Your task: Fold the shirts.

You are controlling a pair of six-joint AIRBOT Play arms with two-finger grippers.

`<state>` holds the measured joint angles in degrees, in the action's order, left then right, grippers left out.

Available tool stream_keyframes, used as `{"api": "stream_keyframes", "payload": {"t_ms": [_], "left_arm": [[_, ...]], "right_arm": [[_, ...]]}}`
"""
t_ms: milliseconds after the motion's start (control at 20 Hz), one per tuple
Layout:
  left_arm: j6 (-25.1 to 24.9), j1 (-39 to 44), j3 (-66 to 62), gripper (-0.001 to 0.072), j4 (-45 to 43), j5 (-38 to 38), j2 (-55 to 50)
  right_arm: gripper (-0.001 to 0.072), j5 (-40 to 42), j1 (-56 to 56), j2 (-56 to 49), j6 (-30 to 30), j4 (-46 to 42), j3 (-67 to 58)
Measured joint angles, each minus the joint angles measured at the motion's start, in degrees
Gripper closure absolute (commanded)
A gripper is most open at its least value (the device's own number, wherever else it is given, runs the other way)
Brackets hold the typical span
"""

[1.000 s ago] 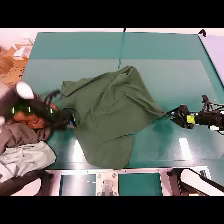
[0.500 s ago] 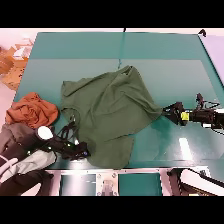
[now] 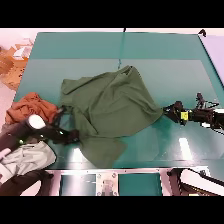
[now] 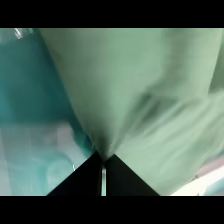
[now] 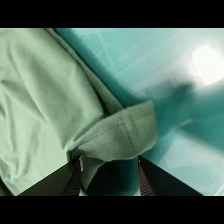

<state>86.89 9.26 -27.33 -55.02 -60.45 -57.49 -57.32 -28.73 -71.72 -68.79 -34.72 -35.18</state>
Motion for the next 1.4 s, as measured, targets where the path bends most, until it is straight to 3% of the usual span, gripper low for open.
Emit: {"api": "stream_keyframes", "payload": {"t_ms": [50, 400, 450, 500, 650, 750, 850, 1050, 1150, 1250, 1350, 1400], "left_arm": [[-0.87, -2.73, -1.92, 0.0683, -1.16, -1.03, 0.00], [-5.05, -11.63, -8.11, 0.0683, -4.66, -3.43, 0.00], [-5.38, -11.98, -8.35, 0.0683, -5.16, -3.37, -0.02], [-5.60, -12.20, -8.55, 0.0683, -5.90, -3.32, 0.00], [-5.49, -12.57, -9.42, 0.0683, -10.40, -2.58, -0.02], [-5.09, -12.72, -9.99, 0.0683, -13.18, -2.29, -0.07], [-4.81, -12.76, -10.29, 0.0683, -14.73, -2.29, -0.70], [-4.63, -12.76, -10.51, 0.0683, -15.78, -2.29, -3.08], [-4.66, -12.76, -10.51, 0.0683, -15.91, -2.23, -3.78], [-4.68, -12.76, -10.51, 0.0683, -15.91, -2.14, -4.15], [-4.72, -12.76, -10.51, 0.0683, -15.91, -2.12, -4.35], [-4.76, -12.76, -10.51, 0.0683, -15.91, -2.12, -4.39]], "right_arm": [[0.0377, 0.20, 0.13, -0.59, 0.11, 0.00, -0.02], [0.0382, 1.55, 1.53, -5.18, 1.53, 0.17, -0.13], [0.0413, 1.14, 1.44, -5.46, 1.68, -0.28, -0.44], [0.0462, -0.09, 1.05, -5.66, 1.75, -1.44, -0.90], [0.0460, -5.95, -1.88, -5.86, 1.22, -5.25, -2.60], [0.0414, -9.46, -4.04, -5.29, 0.59, -6.47, -2.91], [0.0281, -12.33, -5.03, -4.04, 0.39, -6.99, -2.36], [0.0211, -15.67, -5.07, -0.74, -0.42, -7.26, -1.22], [0.0213, -15.58, -4.76, 0.00, -1.20, -7.30, -0.81], [0.0252, -13.64, -4.20, -0.17, -2.08, -7.41, -0.48], [0.0439, -11.54, -2.99, -1.44, -2.62, -7.30, -0.31], [0.0573, -10.21, -2.08, -2.25, -2.58, -6.82, -0.28]]}}
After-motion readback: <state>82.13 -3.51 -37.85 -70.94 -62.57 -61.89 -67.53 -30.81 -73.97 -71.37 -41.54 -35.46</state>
